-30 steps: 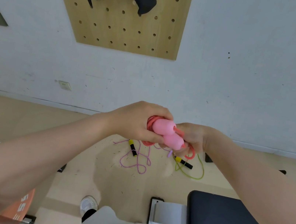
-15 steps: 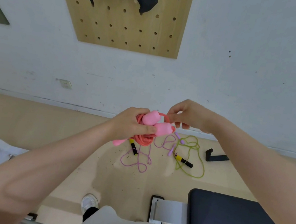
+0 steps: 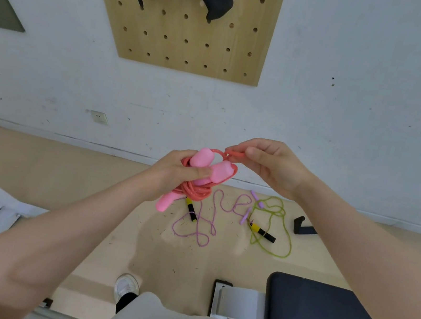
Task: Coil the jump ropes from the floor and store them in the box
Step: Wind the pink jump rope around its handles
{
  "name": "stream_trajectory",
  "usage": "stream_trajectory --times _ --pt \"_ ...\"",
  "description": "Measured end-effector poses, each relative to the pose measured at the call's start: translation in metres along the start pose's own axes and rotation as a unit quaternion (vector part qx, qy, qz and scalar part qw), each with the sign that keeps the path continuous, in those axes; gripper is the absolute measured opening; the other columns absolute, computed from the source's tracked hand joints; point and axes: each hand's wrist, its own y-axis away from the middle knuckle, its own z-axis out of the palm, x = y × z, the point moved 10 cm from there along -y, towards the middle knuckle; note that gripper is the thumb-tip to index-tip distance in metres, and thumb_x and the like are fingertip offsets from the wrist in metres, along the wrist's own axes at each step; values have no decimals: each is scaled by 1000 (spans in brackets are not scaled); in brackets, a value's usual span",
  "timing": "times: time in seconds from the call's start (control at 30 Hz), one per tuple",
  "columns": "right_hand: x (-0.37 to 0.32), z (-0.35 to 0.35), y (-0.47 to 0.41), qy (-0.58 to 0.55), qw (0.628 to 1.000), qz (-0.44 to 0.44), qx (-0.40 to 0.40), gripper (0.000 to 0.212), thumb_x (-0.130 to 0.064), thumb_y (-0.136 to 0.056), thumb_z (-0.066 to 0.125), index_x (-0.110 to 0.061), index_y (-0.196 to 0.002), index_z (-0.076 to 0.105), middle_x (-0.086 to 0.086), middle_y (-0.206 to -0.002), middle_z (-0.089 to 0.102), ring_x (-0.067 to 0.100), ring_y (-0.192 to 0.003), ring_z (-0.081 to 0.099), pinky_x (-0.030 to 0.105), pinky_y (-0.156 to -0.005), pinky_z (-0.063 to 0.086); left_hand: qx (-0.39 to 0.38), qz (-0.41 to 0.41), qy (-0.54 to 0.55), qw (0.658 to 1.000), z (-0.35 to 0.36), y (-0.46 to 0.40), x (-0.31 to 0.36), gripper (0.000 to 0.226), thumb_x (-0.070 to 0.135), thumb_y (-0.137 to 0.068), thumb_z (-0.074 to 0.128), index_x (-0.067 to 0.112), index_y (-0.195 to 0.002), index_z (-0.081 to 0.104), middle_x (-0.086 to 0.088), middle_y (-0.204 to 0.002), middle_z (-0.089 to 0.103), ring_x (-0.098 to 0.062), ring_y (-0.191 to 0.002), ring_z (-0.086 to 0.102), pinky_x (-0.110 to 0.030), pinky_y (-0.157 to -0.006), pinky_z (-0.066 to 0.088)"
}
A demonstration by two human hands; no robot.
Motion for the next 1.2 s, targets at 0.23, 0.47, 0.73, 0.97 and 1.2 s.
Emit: stream_trajectory --times 0.23,0.47,0.73,0.97,1.2 --pt "-2 -8 -9 199 979 0 54 17 2 -85 61 -10 -76 69 -7 -64 69 7 -63 62 18 -69 54 -25 24 -7 999 5 3 11 24 31 -70 65 22 -93 66 11 -73 63 -3 -67 58 -14 -63 47" --pt "-5 6 -6 340 940 33 4 23 4 -82 61 -16 -71 66 4 -80 62 12 -72 56 22 -71 45 -44 38 -118 991 23 0 13 34 31 -76 74 9 -100 65 4 -81 61 -8 -71 56 -22 -69 45" --pt "-8 9 -3 492 870 26 1 10 -15 -83 67 -12 -88 74 -6 -93 64 0 -79 59 9 -74 44 -12 8 -103 995 25 -1 -3 22 26 -76 75 13 -91 65 6 -79 61 -10 -71 56 -26 -70 45" --pt "-8 10 -8 459 883 17 98 30 0 -79 55 -7 -108 56 1 -93 69 12 -76 60 24 -73 51 42 -9 -105 994 21 -8 -8 16 24 -78 73 17 -83 60 4 -76 59 -11 -67 55 -22 -60 42" --pt "-3 17 -17 600 792 -4 112 30 -3 -83 46 -4 -109 62 12 -105 62 27 -96 59 36 -82 48 84 -24 -93 992 21 -10 -11 24 23 -78 74 9 -80 54 9 -57 63 -13 -56 66 -20 -52 47"
